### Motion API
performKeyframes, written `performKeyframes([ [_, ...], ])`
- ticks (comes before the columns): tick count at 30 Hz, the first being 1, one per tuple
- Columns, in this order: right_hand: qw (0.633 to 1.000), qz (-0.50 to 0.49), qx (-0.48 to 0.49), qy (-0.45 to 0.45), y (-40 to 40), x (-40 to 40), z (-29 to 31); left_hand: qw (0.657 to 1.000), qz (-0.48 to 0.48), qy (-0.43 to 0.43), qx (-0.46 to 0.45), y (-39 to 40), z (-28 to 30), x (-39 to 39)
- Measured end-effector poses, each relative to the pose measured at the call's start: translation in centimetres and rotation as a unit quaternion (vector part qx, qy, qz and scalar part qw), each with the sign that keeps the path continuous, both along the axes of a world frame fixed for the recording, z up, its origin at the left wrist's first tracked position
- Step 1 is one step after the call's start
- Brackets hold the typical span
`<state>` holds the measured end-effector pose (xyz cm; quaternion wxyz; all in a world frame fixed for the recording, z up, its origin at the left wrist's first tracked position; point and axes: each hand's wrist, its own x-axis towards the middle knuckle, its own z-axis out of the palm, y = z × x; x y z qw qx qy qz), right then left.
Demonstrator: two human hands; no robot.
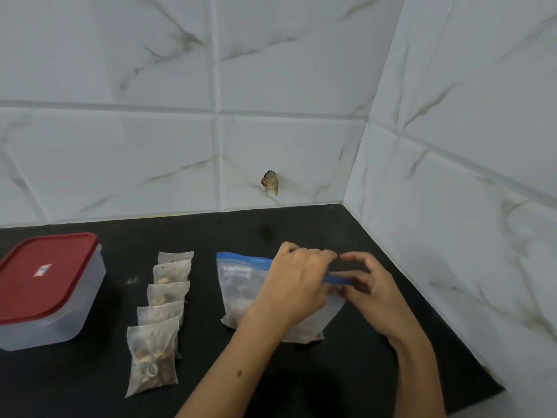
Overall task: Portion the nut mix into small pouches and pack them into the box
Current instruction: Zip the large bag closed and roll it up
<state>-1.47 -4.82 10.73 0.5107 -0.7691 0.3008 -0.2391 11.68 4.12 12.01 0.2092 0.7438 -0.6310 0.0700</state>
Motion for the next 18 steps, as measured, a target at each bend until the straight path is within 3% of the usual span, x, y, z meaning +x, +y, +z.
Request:
performKeyframes([
  [2, 0.998, -0.035, 0.054, 0.012, -0.8, -1.1, -1.1, 0.999, -0.010, 0.006, 0.049, -0.5, 0.6, 0.2],
  [6, 0.955, -0.022, 0.090, 0.282, -1.3, -1.0, -5.2, 0.995, -0.024, 0.077, 0.058, -0.7, 1.0, 0.6],
  [7, 0.945, -0.017, 0.102, 0.310, -0.9, -0.6, -6.4, 0.994, -0.026, 0.088, 0.061, -0.7, 1.1, 0.6],
  [13, 0.957, -0.052, 0.040, 0.283, 0.5, 1.1, -9.7, 0.988, -0.040, 0.133, 0.066, -0.6, 1.6, 1.4],
  [18, 0.949, -0.055, 0.065, 0.303, 0.3, 0.8, -9.6, 0.980, -0.048, 0.174, 0.079, -0.3, 1.8, 2.7],
])
